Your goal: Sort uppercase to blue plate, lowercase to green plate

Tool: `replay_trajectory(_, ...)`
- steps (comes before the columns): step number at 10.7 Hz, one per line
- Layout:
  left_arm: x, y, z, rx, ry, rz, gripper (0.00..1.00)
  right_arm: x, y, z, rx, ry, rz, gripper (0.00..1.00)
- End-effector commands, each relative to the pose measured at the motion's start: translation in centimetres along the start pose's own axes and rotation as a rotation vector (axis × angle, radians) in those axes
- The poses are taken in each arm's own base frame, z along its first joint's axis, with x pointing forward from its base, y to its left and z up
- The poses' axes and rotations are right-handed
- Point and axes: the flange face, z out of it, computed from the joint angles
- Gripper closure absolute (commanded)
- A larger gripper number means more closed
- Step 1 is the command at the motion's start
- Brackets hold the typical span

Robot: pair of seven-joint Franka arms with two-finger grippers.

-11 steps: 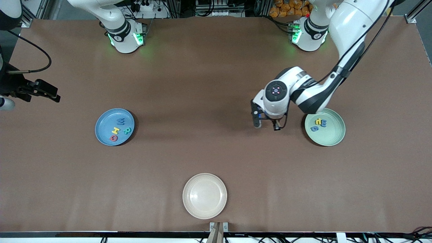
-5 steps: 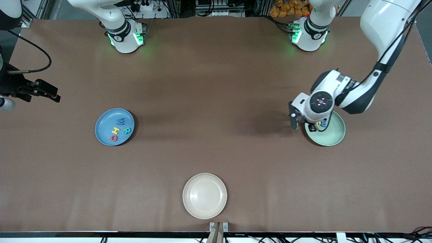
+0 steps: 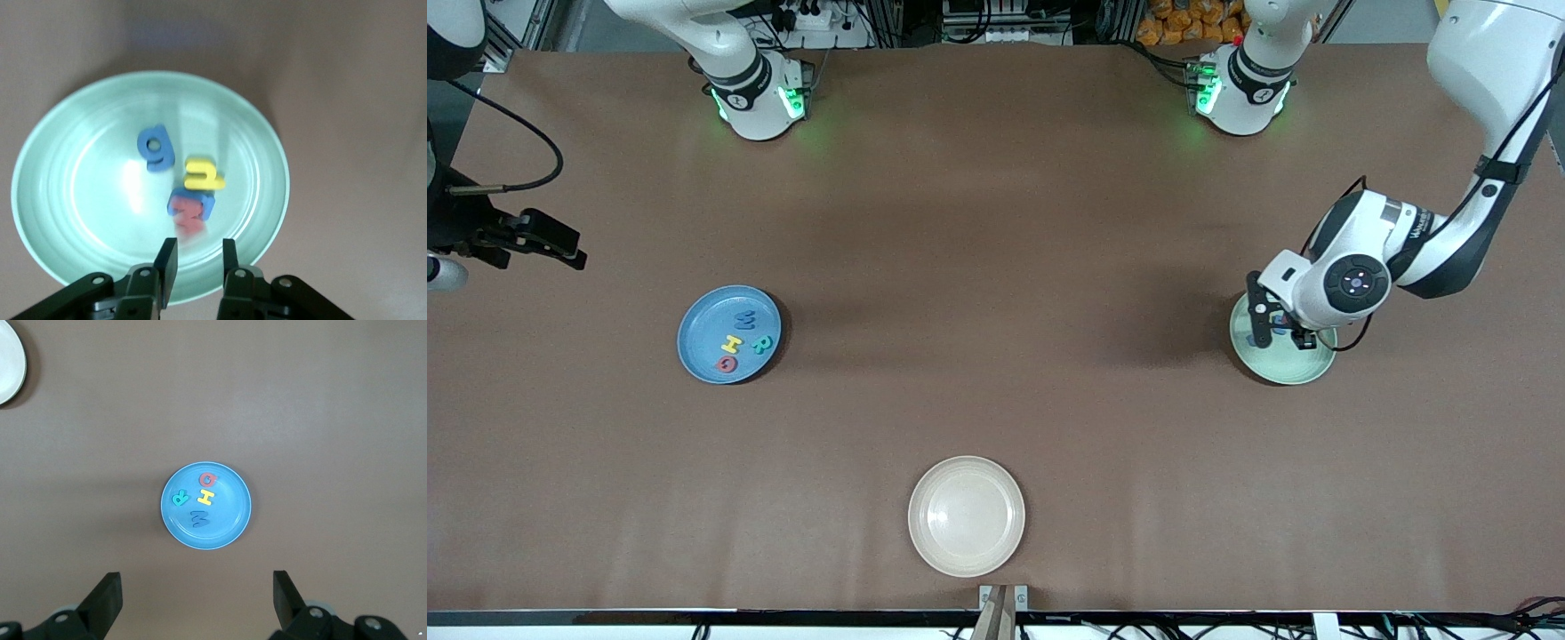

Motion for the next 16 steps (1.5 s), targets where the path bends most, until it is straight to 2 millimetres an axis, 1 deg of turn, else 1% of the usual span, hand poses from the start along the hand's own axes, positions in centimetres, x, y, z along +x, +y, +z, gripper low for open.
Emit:
replay_trajectory(1,-1.3,-0.3,-1.5,0.002,0.064,-0.054,0.37,0.1,-0.1,-0.3,0.002,0.006,0.001,0.00)
replay_trajectory(2,-1.7,-1.1,-3.2,0.006,0.110,-0.098,0.30,0.1,-0.1,-0.3,0.002,0.006,0.001,0.00)
replay_trajectory(3,-2.1,-1.9,-5.9,0.037,0.144,-0.137,0.23,0.1,-0.1,-0.3,0.002,0.006,0.001,0.00)
replay_trajectory(4,-2.5,-2.6,-9.7,0.051,0.188,-0.188,0.00,0.1,-0.1,-0.3,0.003,0.006,0.001,0.00)
replay_trajectory(5,-3.0,-3.0,-13.6,0.037,0.233,-0.254,0.00,0.1,-0.1,-0.3,0.003,0.006,0.001,0.00)
replay_trajectory(6,-4.3,-3.1,-16.0,0.019,0.242,-0.375,0.00,0.1,-0.1,-0.3,0.002,0.006,0.001,0.00)
replay_trajectory(7,-5.5,-2.6,-17.9,0.003,0.232,-0.513,0.00,0.1,-0.1,-0.3,0.003,0.006,0.001,0.00)
replay_trajectory(9,-7.4,-1.1,-22.9,0.013,0.252,-0.783,0.00,0.2,-0.1,-0.4,0.003,0.009,0.001,0.00)
replay_trajectory(10,-8.4,0.1,-24.6,0.003,0.249,-0.908,0.00,0.2,-0.1,-0.4,0.003,0.009,0.001,0.00)
replay_trajectory(12,-8.9,3.2,-27.7,-0.055,0.234,-1.163,0.00,0.2,-0.1,-0.4,0.003,0.009,0.001,0.00)
replay_trajectory(14,-9.6,5.8,-31.3,-0.061,0.288,-1.416,0.00,0.2,-0.1,-0.3,0.003,0.008,0.001,0.00)
replay_trajectory(15,-10.0,6.8,-32.8,-0.055,0.313,-1.521,0.00,0.2,-0.1,-0.3,0.003,0.008,0.001,0.00)
replay_trajectory(16,-11.3,7.1,-34.0,-0.043,0.341,-1.574,0.00,0.2,-0.2,-0.3,0.005,0.008,0.001,0.00)
